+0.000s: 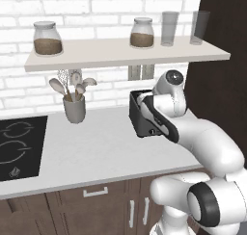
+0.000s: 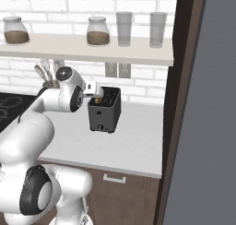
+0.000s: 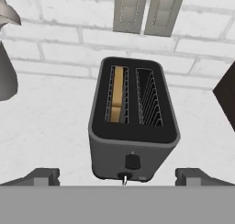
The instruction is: Start the toaster. Once the lever pops up, take the bread to the plate on the dining counter.
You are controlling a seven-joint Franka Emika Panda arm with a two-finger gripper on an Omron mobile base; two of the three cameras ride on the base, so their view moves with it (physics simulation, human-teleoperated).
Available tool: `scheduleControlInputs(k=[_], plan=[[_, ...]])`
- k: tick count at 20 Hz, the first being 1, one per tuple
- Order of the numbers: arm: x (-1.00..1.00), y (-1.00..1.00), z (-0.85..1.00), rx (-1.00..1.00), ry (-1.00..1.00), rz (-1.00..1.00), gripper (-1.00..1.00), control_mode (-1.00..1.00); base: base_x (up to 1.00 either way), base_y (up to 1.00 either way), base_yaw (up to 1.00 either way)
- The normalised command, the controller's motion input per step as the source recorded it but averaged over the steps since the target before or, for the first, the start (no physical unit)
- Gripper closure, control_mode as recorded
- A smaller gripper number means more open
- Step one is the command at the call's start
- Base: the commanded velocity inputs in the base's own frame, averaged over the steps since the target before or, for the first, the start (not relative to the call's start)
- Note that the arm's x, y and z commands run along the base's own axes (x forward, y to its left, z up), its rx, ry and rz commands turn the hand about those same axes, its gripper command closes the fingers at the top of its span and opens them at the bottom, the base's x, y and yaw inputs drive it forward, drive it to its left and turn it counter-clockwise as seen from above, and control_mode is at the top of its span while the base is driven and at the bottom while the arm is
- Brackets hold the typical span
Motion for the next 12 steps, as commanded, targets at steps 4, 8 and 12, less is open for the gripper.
scheduleControlInputs(k=[4,8,12], plan=[[0.3,0.0,-0.07,0.0,0.0,-0.02,-1.0,-1.0,0.0,0.0,0.0],[0.41,0.0,-0.01,0.01,0.02,-0.01,-1.0,-1.0,0.0,0.0,0.0],[0.44,0.0,-0.01,0.01,0.12,0.0,-1.0,-1.0,0.0,0.0,0.0]])
